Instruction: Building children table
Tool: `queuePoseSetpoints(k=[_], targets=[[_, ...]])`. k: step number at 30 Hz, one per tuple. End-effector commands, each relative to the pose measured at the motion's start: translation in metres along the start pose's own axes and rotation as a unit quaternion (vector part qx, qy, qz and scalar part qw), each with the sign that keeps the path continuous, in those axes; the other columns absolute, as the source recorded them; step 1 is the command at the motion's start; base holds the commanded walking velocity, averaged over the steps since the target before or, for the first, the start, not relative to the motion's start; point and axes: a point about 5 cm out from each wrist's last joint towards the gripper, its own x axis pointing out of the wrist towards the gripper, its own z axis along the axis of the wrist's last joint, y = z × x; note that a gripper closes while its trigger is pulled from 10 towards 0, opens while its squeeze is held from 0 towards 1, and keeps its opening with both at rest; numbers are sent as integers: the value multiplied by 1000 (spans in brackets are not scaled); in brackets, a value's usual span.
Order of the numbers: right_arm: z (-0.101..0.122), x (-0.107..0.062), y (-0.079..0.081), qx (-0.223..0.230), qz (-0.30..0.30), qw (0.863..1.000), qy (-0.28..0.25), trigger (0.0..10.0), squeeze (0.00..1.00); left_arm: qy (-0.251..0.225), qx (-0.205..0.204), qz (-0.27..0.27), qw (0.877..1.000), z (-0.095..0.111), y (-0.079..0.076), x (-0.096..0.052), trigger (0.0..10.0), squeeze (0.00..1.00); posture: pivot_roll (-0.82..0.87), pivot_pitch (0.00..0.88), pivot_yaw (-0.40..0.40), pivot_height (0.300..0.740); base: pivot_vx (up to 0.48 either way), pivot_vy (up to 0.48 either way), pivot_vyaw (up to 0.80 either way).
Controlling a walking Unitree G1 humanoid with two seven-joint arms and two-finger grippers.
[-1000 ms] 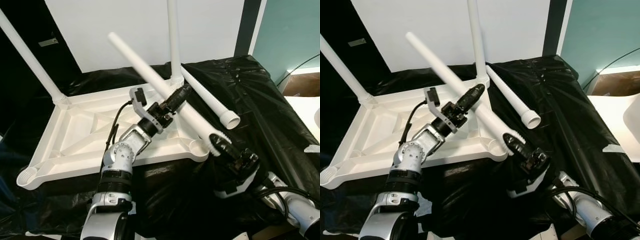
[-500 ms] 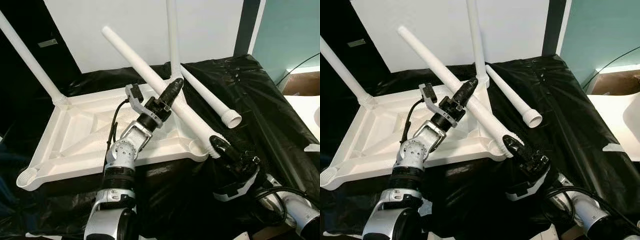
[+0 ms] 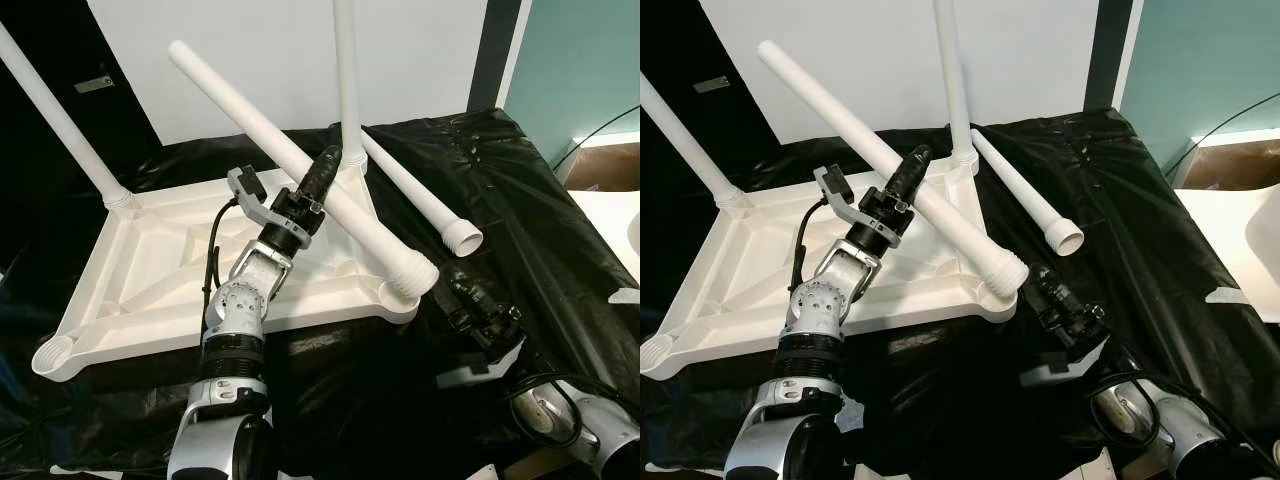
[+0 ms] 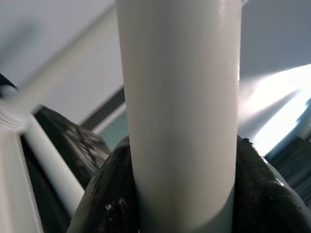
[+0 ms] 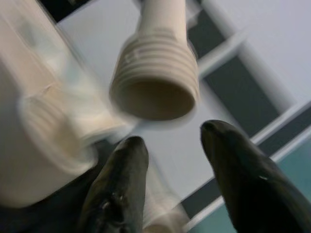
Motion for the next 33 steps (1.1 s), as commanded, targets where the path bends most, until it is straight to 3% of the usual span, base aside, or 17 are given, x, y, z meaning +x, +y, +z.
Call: queuePoseSetpoints(k=[1, 3, 4, 5, 8, 10, 12, 13, 14, 16, 17, 18, 21, 25, 29, 33], targets=[[0, -8, 6, 128, 25, 989, 64, 10000, 0, 2, 87, -12, 996, 5, -8, 6, 0, 0, -105, 0, 123, 740, 0, 0, 0], [0, -8, 6, 128, 25, 989, 64, 10000, 0, 2, 87, -12, 996, 5, -8, 6, 0, 0, -105, 0, 123, 740, 0, 0, 0], [1, -9, 6, 166, 29, 982, 81, 10000, 0, 10, 122, -20, 992, 4, -10, 7, 0, 0, -108, 0, 124, 740, 0, 0, 0], [1, -9, 6, 166, 29, 982, 81, 10000, 0, 10, 122, -20, 992, 4, -10, 7, 0, 0, -108, 0, 124, 740, 0, 0, 0], [9, -6, 2, 290, 68, 950, 94, 10000, 0, 38, 252, -30, 967, 1, -19, 12, 0, 0, -114, 0, 127, 740, 0, 0, 0], [9, -6, 2, 290, 68, 950, 94, 10000, 0, 38, 252, -30, 967, 1, -19, 12, 0, 0, -114, 0, 127, 740, 0, 0, 0], [16, 8, -7, 338, 79, 934, 79, 10000, 0, 46, 306, -36, 950, -2, -26, 16, 0, 0, -114, 0, 127, 740, 0, 0, 0], [22, 29, -23, 367, 64, 926, 60, 10000, 0, 45, 320, -42, 945, -2, -30, 18, 0, 0, -114, 0, 127, 740, 0, 0, 0], [22, 29, -23, 367, 64, 926, 60, 10000, 0, 45, 320, -42, 945, -2, -30, 18, 0, 0, -114, 0, 127, 740, 0, 0, 0], [30, 50, -40, 399, 52, 915, 35, 10000, 0, 45, 336, -49, 940, -3, -32, 18, 0, 0, -115, 0, 127, 740, 0, 0, 0], [30, 50, -40, 399, 52, 915, 35, 10000, 0, 45, 336, -49, 940, -3, -32, 18, 0, 0, -115, 0, 127, 740, 0, 0, 0], [40, 69, -58, 431, 53, 901, 1, 10000, 0, 46, 353, -55, 933, -5, -35, 18, 0, 0, -115, 0, 127, 740, 0, 0, 0], [40, 92, -75, 427, 34, 903, -1, 10000, 0, 46, 360, -58, 930, -5, -38, 15, 0, 0, -106, 0, 118, 740, 0, 0, 0], [35, 100, -76, 419, 39, 907, 15, 10000, 0, 42, 357, -58, 931, -5, -40, 15, 0, 0, -104, 0, 115, 740, 0, 0, 0], [27, 107, -63, 413, 83, 906, 47, 10000, 0, 40, 354, -61, 932, -7, -44, 13, 0, 0, -94, 0, 109, 740, 0, 0, 0], [26, 106, -50, 423, 128, 894, 72, 10000, 0, 40, 357, -66, 931, -10, -46, 12, 0, 0, -72, 0, 94, 740, 0, 0, 0]])
